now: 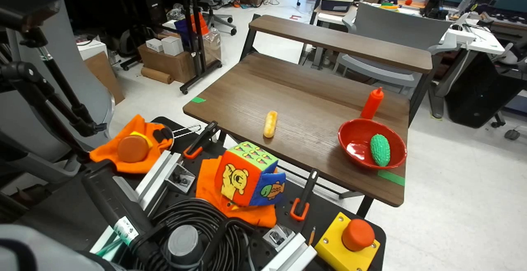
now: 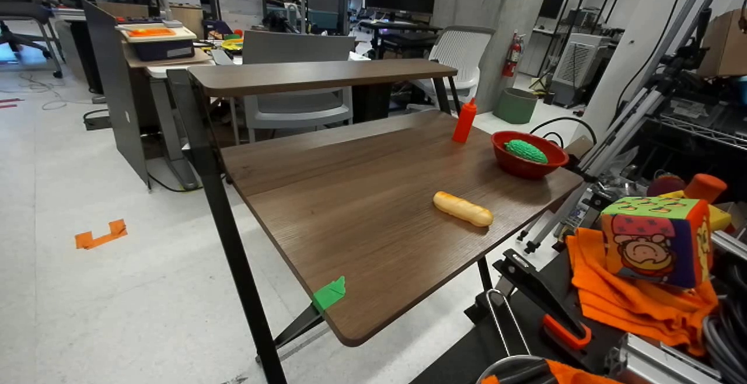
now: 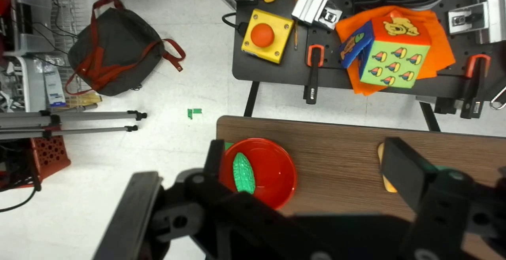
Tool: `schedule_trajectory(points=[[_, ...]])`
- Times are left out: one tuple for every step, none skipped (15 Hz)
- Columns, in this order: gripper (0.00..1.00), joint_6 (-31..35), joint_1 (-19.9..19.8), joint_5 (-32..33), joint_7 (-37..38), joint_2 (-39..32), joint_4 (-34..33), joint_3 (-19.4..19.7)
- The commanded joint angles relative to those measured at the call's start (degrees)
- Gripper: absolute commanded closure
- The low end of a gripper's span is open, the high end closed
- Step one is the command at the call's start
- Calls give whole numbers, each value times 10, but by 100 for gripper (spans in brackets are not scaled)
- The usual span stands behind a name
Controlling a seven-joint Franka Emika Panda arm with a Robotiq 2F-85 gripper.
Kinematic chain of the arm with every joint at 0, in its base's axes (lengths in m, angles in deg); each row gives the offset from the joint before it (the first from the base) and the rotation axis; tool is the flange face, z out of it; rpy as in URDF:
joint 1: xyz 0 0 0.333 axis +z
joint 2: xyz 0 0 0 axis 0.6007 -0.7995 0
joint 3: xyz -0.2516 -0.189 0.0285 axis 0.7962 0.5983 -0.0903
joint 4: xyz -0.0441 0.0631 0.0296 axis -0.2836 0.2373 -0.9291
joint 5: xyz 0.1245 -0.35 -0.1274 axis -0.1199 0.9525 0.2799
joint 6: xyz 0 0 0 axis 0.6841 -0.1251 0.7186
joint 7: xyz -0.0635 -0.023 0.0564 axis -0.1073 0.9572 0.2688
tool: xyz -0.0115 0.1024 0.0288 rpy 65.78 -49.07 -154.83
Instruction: Move the bread to the top left corner of the table
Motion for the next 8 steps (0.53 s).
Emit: schedule_trajectory(points=[[0,74,27,-46,23,-105,-13,-12],[0,102,32,-55,34,-132,-11,-20],[0,130,37,-61,43,-162,-7,-29],[0,158,42,-72,44,-190,-4,-35],[0,182,48,-87,39,-218,-3,-41],[0,202,51,-95,40,-245,-4,-49],[0,220,55,-108,36,-273,-7,-56],[0,235,57,-113,37,-298,-11,-64]])
